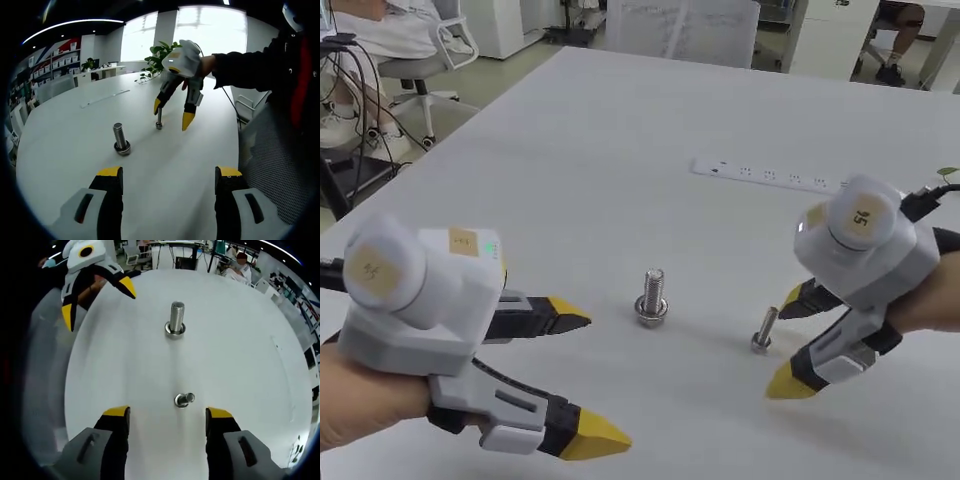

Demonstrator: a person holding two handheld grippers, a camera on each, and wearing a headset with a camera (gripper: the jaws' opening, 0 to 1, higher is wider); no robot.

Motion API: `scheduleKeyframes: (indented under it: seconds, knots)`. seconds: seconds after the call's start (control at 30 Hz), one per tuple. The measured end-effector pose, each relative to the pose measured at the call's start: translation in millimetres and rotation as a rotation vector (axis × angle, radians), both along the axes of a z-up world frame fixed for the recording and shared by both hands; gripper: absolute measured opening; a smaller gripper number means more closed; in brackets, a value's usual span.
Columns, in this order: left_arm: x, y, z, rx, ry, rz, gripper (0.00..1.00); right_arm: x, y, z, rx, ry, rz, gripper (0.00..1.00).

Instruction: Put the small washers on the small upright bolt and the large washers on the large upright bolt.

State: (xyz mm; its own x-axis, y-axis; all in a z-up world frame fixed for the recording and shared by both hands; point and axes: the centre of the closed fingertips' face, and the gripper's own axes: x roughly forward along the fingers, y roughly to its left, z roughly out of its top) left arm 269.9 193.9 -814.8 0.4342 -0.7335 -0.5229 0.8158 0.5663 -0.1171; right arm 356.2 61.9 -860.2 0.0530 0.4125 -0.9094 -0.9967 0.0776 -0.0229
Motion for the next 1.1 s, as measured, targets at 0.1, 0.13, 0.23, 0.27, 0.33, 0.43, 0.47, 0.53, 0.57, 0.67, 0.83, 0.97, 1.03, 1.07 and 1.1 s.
scheduleKeyframes:
  seconds: [0.1, 0.13, 0.23, 0.27, 0.33, 0.43, 0.47, 0.53, 0.57, 0.67, 0.83, 0.97, 1.03, 1.07, 1.1]
  knots:
    - [0.4, -0.4, 0.9, -0.002, -0.002, 0.001, 0.75, -2.1, 1.0, 0.9, 0.026, 0.005, -0.016, 0.71]
    - [0.6, -0.4, 1.1, -0.003, -0.002, 0.001, 0.75, -3.9, 1.8, 1.6, 0.04, 0.007, -0.018, 0.72]
    - [0.6, 0.2, 0.6, -0.002, 0.0, 0.003, 0.75, -7.6, 1.5, 2.2, 0.061, 0.005, -0.026, 0.76]
    - [0.5, 0.2, 0.6, -0.001, 0.0, 0.003, 0.75, -8.4, 1.3, 2.4, 0.067, 0.006, -0.031, 0.77]
    - [0.4, 0.4, 0.9, 0.0, -0.001, 0.002, 0.75, -11.6, 3.3, 4.2, 0.102, 0.015, -0.05, 0.8]
    - [0.5, 1.1, 1.6, -0.003, -0.002, 0.006, 0.75, -15.1, 5.5, 7.2, 0.147, 0.015, -0.075, 0.84]
    - [0.5, 1.5, 1.6, -0.003, -0.002, 0.008, 0.75, -16.8, 5.5, 8.1, 0.156, 0.014, -0.081, 0.85]
    - [0.4, 1.9, 1.9, -0.003, -0.002, 0.009, 0.75, -19.8, 5.8, 10.5, 0.172, 0.007, -0.087, 0.86]
    - [0.3, 2.0, 2.0, -0.003, -0.002, 0.01, 0.75, -20.9, 5.9, 11.7, 0.18, 0.004, -0.092, 0.87]
    - [-0.2, 2.0, 2.7, -0.004, -0.004, 0.01, 0.75, -22.7, 4.9, 15.5, 0.204, -0.001, -0.11, 0.9]
    - [-0.3, 1.5, 5.3, -0.004, -0.013, 0.008, 0.76, -26.2, 3.9, 21.3, 0.241, -0.017, -0.145, 0.95]
    - [-0.6, 1.3, 8.5, -0.01, -0.02, 0.01, 0.76, -31.3, 3.2, 27.8, 0.283, -0.021, -0.179, 0.97]
    - [-0.4, 1.7, 9.4, -0.011, -0.023, 0.013, 0.76, -33.7, 2.3, 29.5, 0.295, -0.031, -0.194, 0.97]
    - [-0.2, 1.7, 10.1, -0.015, -0.024, 0.016, 0.76, -35.4, 1.5, 29.5, 0.297, -0.033, -0.195, 0.97]
    - [0.0, 1.9, 11.1, -0.017, -0.025, 0.018, 0.76, -37.4, 0.1, 29.8, 0.297, -0.035, -0.2, 0.97]
